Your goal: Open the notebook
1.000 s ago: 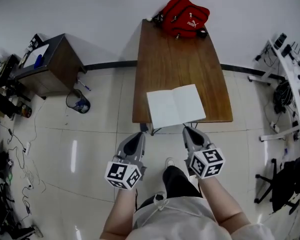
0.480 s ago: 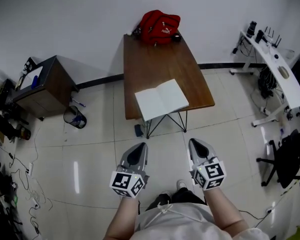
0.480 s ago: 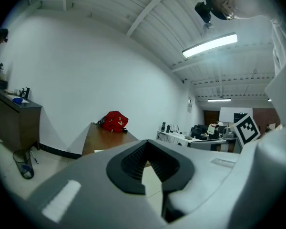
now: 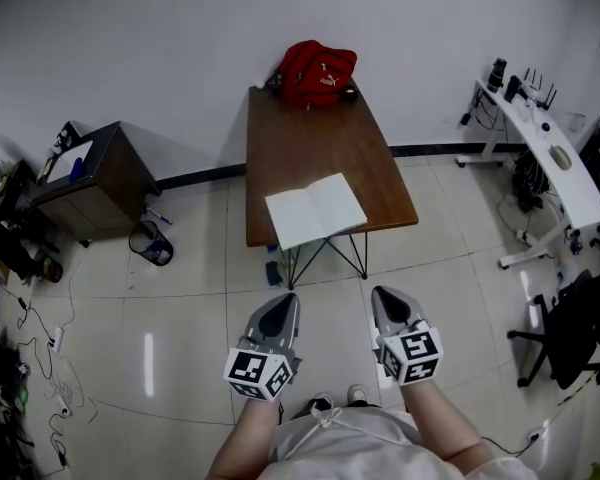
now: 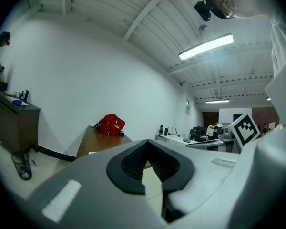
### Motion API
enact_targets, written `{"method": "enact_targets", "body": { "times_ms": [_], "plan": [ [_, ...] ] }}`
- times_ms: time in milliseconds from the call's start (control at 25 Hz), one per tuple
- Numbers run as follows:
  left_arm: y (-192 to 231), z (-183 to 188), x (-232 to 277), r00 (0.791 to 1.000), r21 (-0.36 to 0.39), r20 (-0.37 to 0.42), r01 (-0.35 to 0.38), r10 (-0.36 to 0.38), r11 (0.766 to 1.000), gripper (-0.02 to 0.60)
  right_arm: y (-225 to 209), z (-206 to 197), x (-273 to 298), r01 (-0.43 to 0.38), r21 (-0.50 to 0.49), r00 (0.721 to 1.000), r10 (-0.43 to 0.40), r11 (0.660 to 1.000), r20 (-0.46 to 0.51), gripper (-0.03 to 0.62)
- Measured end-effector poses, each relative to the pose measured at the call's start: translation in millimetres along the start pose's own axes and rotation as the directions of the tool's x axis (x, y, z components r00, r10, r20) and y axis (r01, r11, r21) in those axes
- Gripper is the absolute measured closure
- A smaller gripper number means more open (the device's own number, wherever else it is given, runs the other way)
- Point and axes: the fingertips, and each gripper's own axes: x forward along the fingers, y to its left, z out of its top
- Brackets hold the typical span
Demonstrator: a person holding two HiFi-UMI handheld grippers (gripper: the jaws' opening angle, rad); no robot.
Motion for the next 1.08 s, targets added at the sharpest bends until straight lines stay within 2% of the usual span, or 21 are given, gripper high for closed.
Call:
{"method": "enact_targets", "body": {
  "times_ms": [160, 560, 720, 1080],
  "plan": [
    [-5, 4, 0, 1.0, 0.029, 0.013, -0.025, 0.024, 0.999, 0.575, -9, 1, -3, -0.006, 0.005, 1.0, 0.006, 1.0, 0.001, 0.586],
    [-4, 8, -4, 0.996, 0.019, 0.032, -0.087, 0.087, 0.996, 0.575, -20, 0, -9, -0.026, 0.024, 1.0, 0.026, 0.999, 0.001, 0.586],
    [-9, 13, -1, 0.995, 0.031, 0.045, -0.085, 0.084, 0.996, 0.575, -26, 3, -9, -0.028, 0.022, 1.0, 0.028, 0.999, 0.009, 0.586],
    [-23, 3, 2, 0.996, 0.042, 0.014, -0.085, 0.084, 0.996, 0.575, -32, 5, -18, -0.041, 0.041, 0.999, 0.04, 0.998, 0.017, 0.586]
  ]
}}
